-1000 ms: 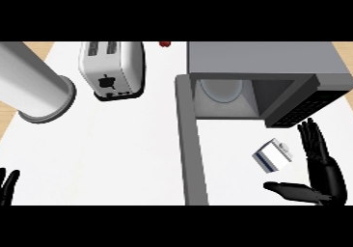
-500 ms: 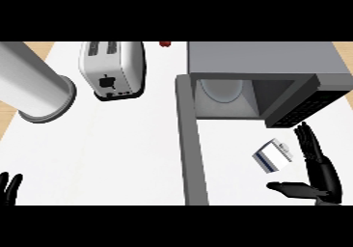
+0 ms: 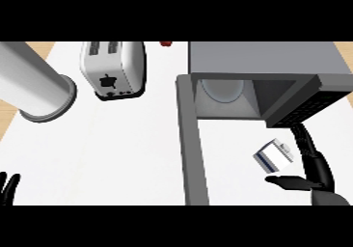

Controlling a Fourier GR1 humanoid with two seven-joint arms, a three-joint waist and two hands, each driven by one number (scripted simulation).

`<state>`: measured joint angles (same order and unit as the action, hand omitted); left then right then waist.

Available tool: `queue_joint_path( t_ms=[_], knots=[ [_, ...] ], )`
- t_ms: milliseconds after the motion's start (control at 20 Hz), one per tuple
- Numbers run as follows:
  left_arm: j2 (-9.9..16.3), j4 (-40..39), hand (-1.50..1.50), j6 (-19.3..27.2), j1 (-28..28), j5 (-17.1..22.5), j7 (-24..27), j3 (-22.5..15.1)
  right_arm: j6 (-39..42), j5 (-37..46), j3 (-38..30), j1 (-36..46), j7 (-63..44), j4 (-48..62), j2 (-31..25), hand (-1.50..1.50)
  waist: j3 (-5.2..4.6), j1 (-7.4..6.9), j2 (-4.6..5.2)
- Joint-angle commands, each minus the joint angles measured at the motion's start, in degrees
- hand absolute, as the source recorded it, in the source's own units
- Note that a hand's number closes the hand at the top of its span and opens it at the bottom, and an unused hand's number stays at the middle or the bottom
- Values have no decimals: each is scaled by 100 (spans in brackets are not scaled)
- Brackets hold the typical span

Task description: Pick up the milk, place it into the microwave and close the microwave

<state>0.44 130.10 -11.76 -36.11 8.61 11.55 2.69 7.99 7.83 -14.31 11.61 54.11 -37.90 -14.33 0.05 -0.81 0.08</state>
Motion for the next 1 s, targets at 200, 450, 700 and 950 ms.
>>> queue_joint_path(
  t_ms=[200,450,700,950],
  knots=[
    [-42,-189,-150,104,132,-114,31,-101,192,173,62,663,484,1364,-84,-150,1,5,3],
    [-31,-52,-150,-53,-45,-105,142,-85,655,221,103,683,962,1891,-246,-150,7,-29,10],
    [-42,-70,-150,-74,-82,-51,176,-99,378,154,-62,946,1170,2325,-220,-150,14,-79,28],
    [125,-267,-150,-225,151,404,52,376,581,30,-165,961,1290,2378,-281,-150,17,-66,40]
  ],
)
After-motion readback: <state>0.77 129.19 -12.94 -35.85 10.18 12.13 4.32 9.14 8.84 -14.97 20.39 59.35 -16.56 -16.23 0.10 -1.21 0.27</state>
